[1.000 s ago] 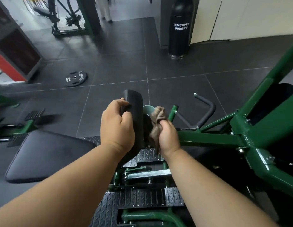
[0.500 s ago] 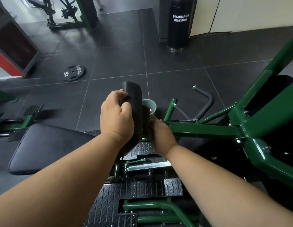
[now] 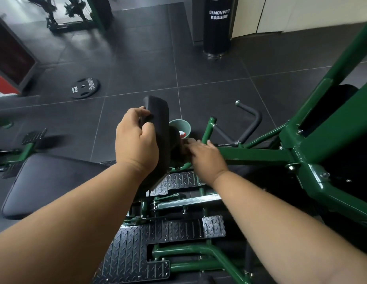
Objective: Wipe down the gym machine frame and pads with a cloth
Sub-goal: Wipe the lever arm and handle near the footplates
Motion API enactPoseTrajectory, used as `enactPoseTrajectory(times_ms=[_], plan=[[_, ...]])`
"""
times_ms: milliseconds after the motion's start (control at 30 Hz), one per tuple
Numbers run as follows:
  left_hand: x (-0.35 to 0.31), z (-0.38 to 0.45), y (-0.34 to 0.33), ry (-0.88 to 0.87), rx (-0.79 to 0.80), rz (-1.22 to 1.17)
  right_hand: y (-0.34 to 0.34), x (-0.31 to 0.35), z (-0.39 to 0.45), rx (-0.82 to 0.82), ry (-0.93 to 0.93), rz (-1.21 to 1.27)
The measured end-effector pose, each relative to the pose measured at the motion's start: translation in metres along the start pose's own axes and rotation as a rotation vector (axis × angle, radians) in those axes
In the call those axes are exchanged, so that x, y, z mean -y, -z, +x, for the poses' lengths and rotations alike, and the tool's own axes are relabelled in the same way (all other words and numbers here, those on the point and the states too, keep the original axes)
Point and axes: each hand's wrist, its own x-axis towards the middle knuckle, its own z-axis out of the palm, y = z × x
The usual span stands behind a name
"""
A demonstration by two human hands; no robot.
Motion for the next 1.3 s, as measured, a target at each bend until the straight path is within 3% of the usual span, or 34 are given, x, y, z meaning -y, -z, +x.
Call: enactPoseTrajectory(times_ms=[100,233,300,367,433,500,733,833,900,967,1100,1167,1300], plan=[[-0.001,0.000,0.001,0.011,-0.005,-0.005,0.022,-0.017,0.003,-0.037,-0.193,0.035],[0.000,0.000,0.001,0.009,-0.003,-0.007,0.043,-0.044,-0.001,-0.306,-0.640,0.203],[0.001,0.001,0.000,0.006,-0.004,-0.005,0.041,-0.038,-0.004,-0.263,-0.577,0.236],[0.002,0.001,-0.001,0.004,-0.010,-0.001,0.028,-0.018,-0.006,-0.122,-0.357,0.308],[0.003,0.001,-0.001,0.004,-0.017,0.002,0.007,-0.001,-0.005,-0.020,-0.152,0.259],[0.003,0.001,-0.001,0.006,-0.021,0.002,-0.006,0.007,0.000,0.009,-0.076,0.194],[0.001,0.000,-0.001,0.013,-0.015,0.010,0.014,-0.011,0.000,0.038,-0.078,0.169],[0.000,0.000,0.000,0.015,-0.012,-0.002,0.015,-0.014,0.004,0.016,-0.270,0.369],[0.001,0.000,-0.001,0.018,-0.010,-0.007,0.016,-0.027,0.001,-0.029,-0.370,0.361],[0.001,-0.001,-0.001,0.015,-0.008,-0.002,0.021,-0.037,0.006,0.047,-0.410,0.296],[0.000,0.001,-0.001,0.012,-0.021,-0.001,0.024,-0.013,0.033,0.229,-0.288,0.257],[0.000,0.000,-0.001,0.017,-0.027,0.002,0.017,0.002,0.038,0.240,-0.200,0.209],[-0.003,-0.001,0.001,0.024,-0.025,0.021,0.022,-0.011,0.055,0.374,-0.152,0.010]])
